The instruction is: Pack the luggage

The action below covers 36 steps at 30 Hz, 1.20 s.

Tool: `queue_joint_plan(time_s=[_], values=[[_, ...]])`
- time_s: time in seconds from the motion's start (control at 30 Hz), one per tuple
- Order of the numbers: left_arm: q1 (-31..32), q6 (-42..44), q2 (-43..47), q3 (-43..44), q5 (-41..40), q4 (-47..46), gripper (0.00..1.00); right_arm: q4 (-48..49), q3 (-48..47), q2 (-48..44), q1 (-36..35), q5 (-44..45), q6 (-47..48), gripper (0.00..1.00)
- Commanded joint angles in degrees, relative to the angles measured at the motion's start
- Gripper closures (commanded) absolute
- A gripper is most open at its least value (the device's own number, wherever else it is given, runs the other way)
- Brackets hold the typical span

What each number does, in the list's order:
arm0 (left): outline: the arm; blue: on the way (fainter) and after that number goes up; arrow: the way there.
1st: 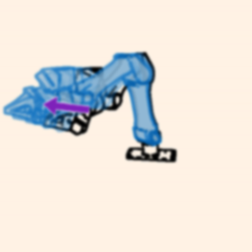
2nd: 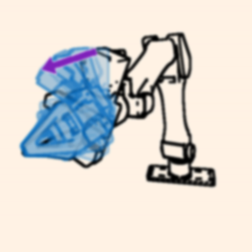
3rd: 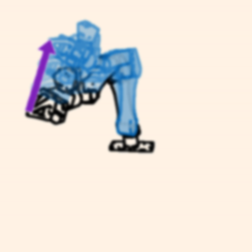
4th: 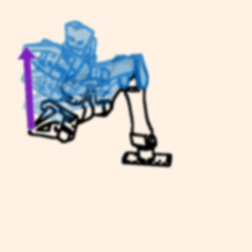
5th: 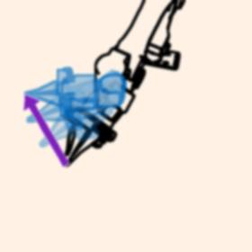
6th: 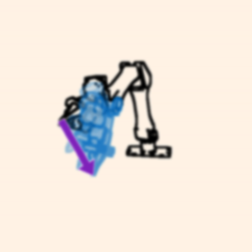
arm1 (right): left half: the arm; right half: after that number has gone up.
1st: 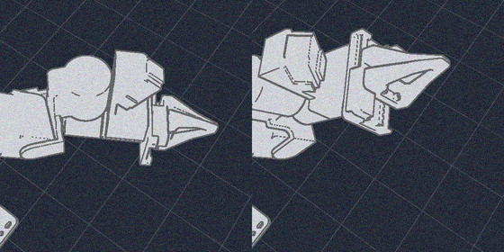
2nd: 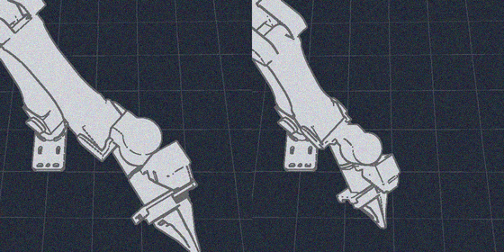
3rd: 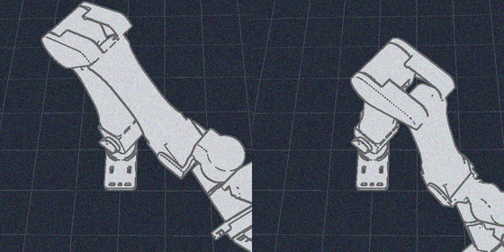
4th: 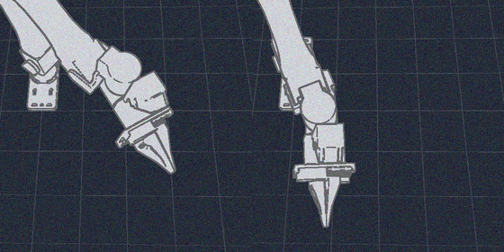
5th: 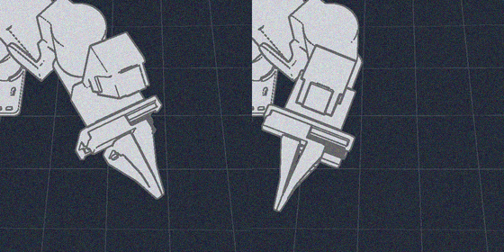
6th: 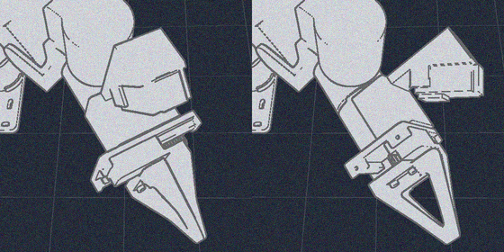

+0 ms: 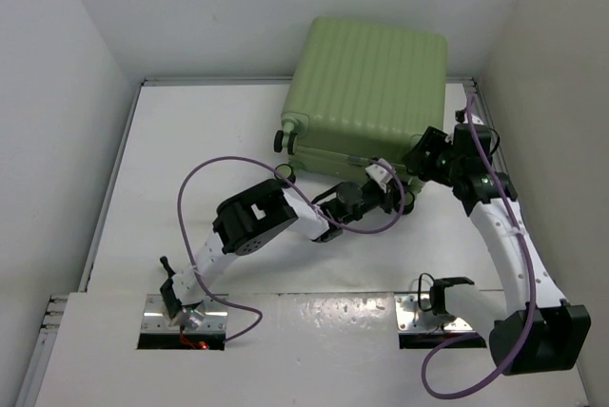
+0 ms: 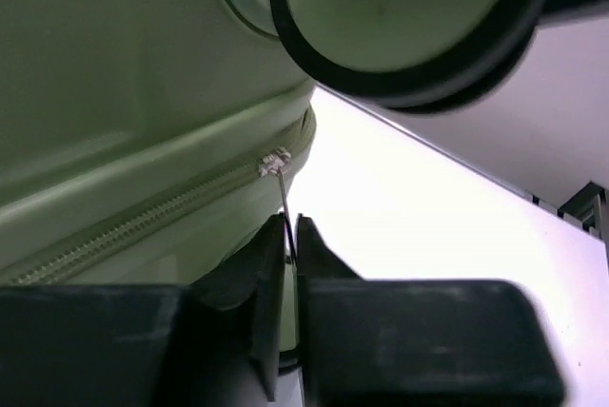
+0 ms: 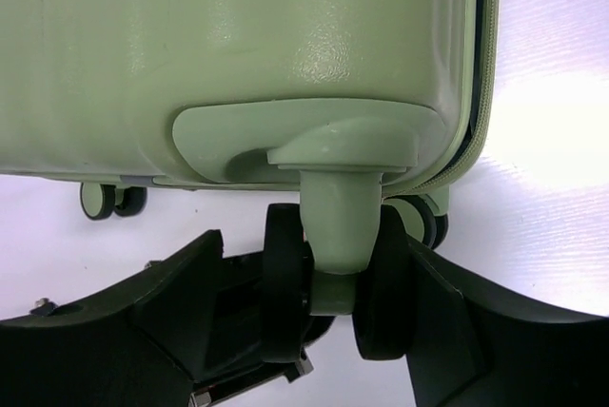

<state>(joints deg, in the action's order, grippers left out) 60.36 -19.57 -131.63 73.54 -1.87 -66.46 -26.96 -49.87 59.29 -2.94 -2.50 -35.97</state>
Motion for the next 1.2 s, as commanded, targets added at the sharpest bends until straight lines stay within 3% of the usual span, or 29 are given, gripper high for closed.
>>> queue_joint_plan(time_s=[0.0, 0.03, 0.13, 0.37, 0.5, 0.53, 0.67, 0.8, 0.9, 0.97, 1.0, 1.07, 1.17], values=[[2.4, 0.9, 3.9, -1.6, 2.9, -0.9, 0.82, 10.7, -2.6, -3.6, -1.4, -3.2, 0.7, 0.31], [2.4, 2.2, 3.9, -2.4, 3.6, -0.9, 0.66, 10.8, -2.5, -5.0, -1.4, -2.6, 1.6, 0.3], [2.4, 4.7, 5.4, -5.1, 8.2, -3.1, 0.54, 10.0, -1.5, -7.3, -1.2, -0.8, 2.9, 0.27], [3.1, 9.2, 11.0, -11.7, 12.4, -4.3, 0.49, 9.3, 0.3, -12.7, -0.4, 0.0, 6.8, 0.23], [2.4, 9.7, 20.5, -18.2, 7.3, -1.4, 0.47, 8.7, 4.2, -18.1, -0.1, 1.6, 12.3, 0.25], [1.5, 9.7, 22.7, -19.2, 6.2, 0.7, 0.47, 8.2, 5.1, -18.9, -0.1, 2.2, 13.5, 0.26], [-2.7, 9.0, 33.8, -18.3, -0.1, 24.6, 0.45, 11.2, 15.7, -27.1, 0.0, 2.3, 17.2, 0.29], [-7.6, 8.9, 44.6, -18.3, -3.2, 37.2, 0.45, 22.4, 27.0, -34.5, -0.1, -2.4, 25.3, 0.44], [-11.6, 10.0, 51.4, -16.8, -3.2, 46.4, 0.43, 24.2, 34.0, -38.6, -0.4, 0.4, 23.9, 0.45], [-13.2, 9.8, 53.8, -15.7, -5.9, 52.6, 0.41, 23.5, 37.2, -39.9, -0.4, 2.3, 21.4, 0.53], [-14.8, 9.8, 55.2, -14.7, -7.8, 54.4, 0.4, 23.6, 39.9, -40.6, -0.4, 2.3, 21.5, 0.73], [-16.1, 9.3, 55.8, -13.4, -10.1, 57.8, 0.4, 26.5, 41.7, -41.4, -0.5, 2.3, 22.3, 0.86], [-17.3, 11.0, 54.1, -9.7, -15.2, 64.2, 0.38, 30.7, 45.3, -41.2, -0.4, 2.3, 22.7, 0.64]])
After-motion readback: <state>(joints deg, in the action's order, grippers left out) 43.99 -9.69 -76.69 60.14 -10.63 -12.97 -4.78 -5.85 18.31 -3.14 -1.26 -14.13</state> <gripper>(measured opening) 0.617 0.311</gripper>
